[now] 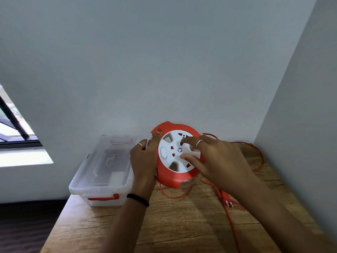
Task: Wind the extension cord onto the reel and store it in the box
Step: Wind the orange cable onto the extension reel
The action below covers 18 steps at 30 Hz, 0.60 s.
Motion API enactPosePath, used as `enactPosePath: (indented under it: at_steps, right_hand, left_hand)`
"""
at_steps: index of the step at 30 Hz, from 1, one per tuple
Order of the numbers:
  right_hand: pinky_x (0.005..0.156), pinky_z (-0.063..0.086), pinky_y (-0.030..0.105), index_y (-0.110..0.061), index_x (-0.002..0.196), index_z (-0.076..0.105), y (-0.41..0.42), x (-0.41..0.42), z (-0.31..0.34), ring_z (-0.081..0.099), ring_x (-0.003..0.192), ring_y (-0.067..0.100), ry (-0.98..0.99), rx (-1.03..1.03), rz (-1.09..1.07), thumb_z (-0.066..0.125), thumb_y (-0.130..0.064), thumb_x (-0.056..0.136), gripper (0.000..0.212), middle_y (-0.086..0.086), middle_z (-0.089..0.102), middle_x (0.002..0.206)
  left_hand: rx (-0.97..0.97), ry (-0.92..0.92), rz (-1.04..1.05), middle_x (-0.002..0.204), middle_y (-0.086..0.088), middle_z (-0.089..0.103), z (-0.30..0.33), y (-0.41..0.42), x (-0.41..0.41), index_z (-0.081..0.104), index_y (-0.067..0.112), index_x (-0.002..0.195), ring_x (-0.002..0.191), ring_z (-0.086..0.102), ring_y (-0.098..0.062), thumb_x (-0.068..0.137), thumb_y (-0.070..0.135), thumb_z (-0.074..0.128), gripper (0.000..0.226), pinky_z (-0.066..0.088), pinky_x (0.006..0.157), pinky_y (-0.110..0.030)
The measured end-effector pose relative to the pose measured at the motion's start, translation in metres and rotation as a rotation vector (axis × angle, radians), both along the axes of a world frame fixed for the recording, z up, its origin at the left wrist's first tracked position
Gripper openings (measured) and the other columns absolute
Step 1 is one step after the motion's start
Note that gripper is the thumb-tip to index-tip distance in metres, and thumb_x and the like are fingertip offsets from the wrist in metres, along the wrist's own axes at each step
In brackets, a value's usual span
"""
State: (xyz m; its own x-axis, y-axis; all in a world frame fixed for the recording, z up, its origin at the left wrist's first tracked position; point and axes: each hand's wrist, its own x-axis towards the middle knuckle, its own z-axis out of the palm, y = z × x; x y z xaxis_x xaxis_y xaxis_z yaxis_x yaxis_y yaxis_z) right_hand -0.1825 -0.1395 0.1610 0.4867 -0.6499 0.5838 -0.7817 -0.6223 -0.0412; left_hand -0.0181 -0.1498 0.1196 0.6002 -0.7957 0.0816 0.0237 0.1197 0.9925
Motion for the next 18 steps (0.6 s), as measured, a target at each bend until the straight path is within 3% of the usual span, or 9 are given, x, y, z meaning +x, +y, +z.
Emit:
enactPosePath:
  at_steps: [3, 6, 9, 11, 13, 16, 18]
  right_hand:
    - [0.044, 0.041, 0.025, -0.033, 0.135, 0.047, 0.003, 0.012, -0.01, 0.067, 0.063, 0.019, 0.113, 0.039, -0.04, 0.029, -0.068, 0.084, 0.064, -0.001, 0.07, 0.101]
    - [0.046, 0.042, 0.024, -0.039, 0.145, 0.02, 0.006, 0.023, -0.023, 0.066, 0.062, 0.022, 0.152, 0.039, -0.084, 0.017, -0.07, 0.085, 0.068, 0.006, 0.067, 0.108]
    - [0.041, 0.021, 0.018, -0.035, 0.141, 0.04, 0.007, 0.03, -0.025, 0.059, 0.044, 0.02, 0.111, 0.029, -0.164, 0.021, -0.066, 0.087, 0.065, 0.006, 0.069, 0.081]
    - [0.04, 0.015, 0.017, -0.036, 0.135, 0.048, 0.006, 0.032, -0.026, 0.057, 0.043, 0.018, 0.102, -0.021, -0.176, 0.029, -0.061, 0.09, 0.055, 0.003, 0.066, 0.068]
    - [0.041, 0.022, 0.02, -0.039, 0.134, 0.049, 0.004, 0.031, -0.021, 0.063, 0.056, 0.019, 0.128, -0.023, -0.152, 0.034, -0.058, 0.094, 0.047, 0.001, 0.067, 0.07]
    - [0.061, 0.041, 0.027, -0.041, 0.142, 0.035, 0.001, 0.023, -0.008, 0.064, 0.093, 0.02, 0.156, 0.166, 0.0, 0.031, -0.061, 0.094, 0.052, 0.001, 0.07, 0.106]
    - [0.072, 0.047, 0.028, -0.042, 0.144, 0.029, 0.002, 0.019, -0.001, 0.061, 0.103, 0.017, 0.193, 0.23, 0.009, 0.031, -0.068, 0.088, 0.061, -0.001, 0.066, 0.117]
  left_hand:
    - [0.0, -0.006, -0.001, 0.073, -0.019, 0.069, 0.002, 0.002, -0.001, 0.063, -0.007, 0.079, 0.063, 0.065, -0.027, 0.085, 0.041, 0.065, 0.049, 0.055, 0.065, -0.041]
    - [-0.005, 0.012, -0.005, 0.071, -0.019, 0.069, 0.004, 0.004, -0.002, 0.062, -0.007, 0.076, 0.065, 0.066, -0.03, 0.083, 0.039, 0.068, 0.047, 0.054, 0.064, -0.042]
    - [-0.005, -0.02, -0.007, 0.07, -0.016, 0.069, 0.004, 0.008, -0.004, 0.063, -0.005, 0.077, 0.064, 0.067, -0.029, 0.085, 0.039, 0.066, 0.045, 0.054, 0.065, -0.039]
    - [-0.003, -0.021, -0.005, 0.071, -0.018, 0.068, 0.003, 0.01, -0.004, 0.062, -0.007, 0.077, 0.065, 0.066, -0.033, 0.084, 0.041, 0.067, 0.048, 0.055, 0.066, -0.042]
    - [0.003, -0.026, -0.009, 0.072, -0.02, 0.068, 0.002, 0.012, -0.004, 0.062, -0.008, 0.077, 0.069, 0.067, -0.037, 0.082, 0.043, 0.067, 0.052, 0.057, 0.067, -0.047]
    - [0.017, -0.03, -0.024, 0.071, -0.015, 0.07, 0.0, 0.016, -0.003, 0.065, -0.005, 0.079, 0.069, 0.069, -0.033, 0.083, 0.041, 0.067, 0.046, 0.057, 0.068, -0.049]
    - [0.018, -0.038, -0.035, 0.071, -0.011, 0.071, 0.001, 0.02, -0.002, 0.066, -0.002, 0.08, 0.067, 0.07, -0.029, 0.084, 0.039, 0.067, 0.041, 0.058, 0.069, -0.048]
